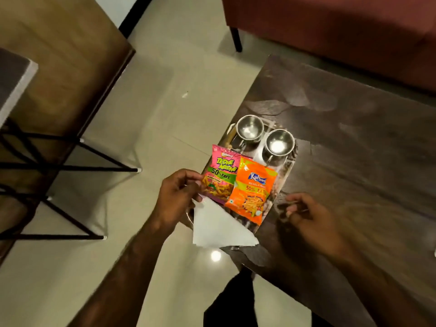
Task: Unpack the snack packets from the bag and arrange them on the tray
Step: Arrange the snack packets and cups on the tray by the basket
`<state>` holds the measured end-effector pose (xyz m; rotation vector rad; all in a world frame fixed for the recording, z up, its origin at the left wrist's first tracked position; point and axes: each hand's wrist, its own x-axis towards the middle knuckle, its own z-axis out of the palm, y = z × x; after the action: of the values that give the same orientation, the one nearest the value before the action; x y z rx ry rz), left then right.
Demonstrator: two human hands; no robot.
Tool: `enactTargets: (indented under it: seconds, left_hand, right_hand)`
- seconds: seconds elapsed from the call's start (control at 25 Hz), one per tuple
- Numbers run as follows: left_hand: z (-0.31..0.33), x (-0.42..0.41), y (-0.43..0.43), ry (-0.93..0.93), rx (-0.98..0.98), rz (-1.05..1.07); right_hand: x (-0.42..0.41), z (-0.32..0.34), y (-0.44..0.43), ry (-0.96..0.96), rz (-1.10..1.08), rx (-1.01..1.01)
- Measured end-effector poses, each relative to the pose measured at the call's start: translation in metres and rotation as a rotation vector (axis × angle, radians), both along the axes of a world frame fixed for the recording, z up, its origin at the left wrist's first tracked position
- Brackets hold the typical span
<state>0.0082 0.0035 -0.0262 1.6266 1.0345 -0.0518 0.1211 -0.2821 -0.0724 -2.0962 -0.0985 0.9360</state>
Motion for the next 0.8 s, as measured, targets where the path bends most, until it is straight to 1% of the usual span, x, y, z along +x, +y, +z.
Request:
enactTargets:
  seconds: [0.12,0.2,0.28,0.36,0.4,0.52,0.56,0.64,0.72,0.8]
  left_hand:
    - [-0.013,-0.013,0.026,0.014,0.013,0.034]
    - [-0.024,-0.015,0.035,0.028,0.048,0.003]
    - [-0.037,-0.009,0.042,0.044,0.11,-0.043]
    - [-0.05,0.002,0.049,0.107,0.18,-0.116]
    - [-0.056,0.007,0.052,0.151,0.174,-0.164]
    - [-0.07,0.02,0.052,0.227,0.024,-0.354]
    - [-0.073,0.024,0.051,0.228,0.011,-0.408]
    - [-0.075,0.029,0.053,0.209,0.028,-0.453]
    - [-0.08,0.032,0.058,0.185,0.004,-0.45]
    - [-0.083,0.033,0.06,0.181,-0.05,-0.456]
  right_hand:
    - [-0.002,0.001,0.033,0.012,-0.033,-0.005]
    - [-0.002,0.0,0.047,0.039,-0.12,-0.049]
    - [0.0,-0.005,0.056,0.112,-0.234,-0.079]
    - [0.004,-0.01,0.062,0.193,-0.344,-0.081]
    - [0.005,-0.012,0.065,0.219,-0.378,-0.085]
    - [0.004,-0.023,0.073,0.291,-0.462,-0.101]
    - [0.003,-0.027,0.075,0.321,-0.488,-0.09]
    - [-0.001,-0.035,0.078,0.36,-0.524,-0.039]
    - [-0.005,-0.041,0.078,0.321,-0.539,-0.014]
    - [-0.006,-0.047,0.074,0.247,-0.528,-0.034]
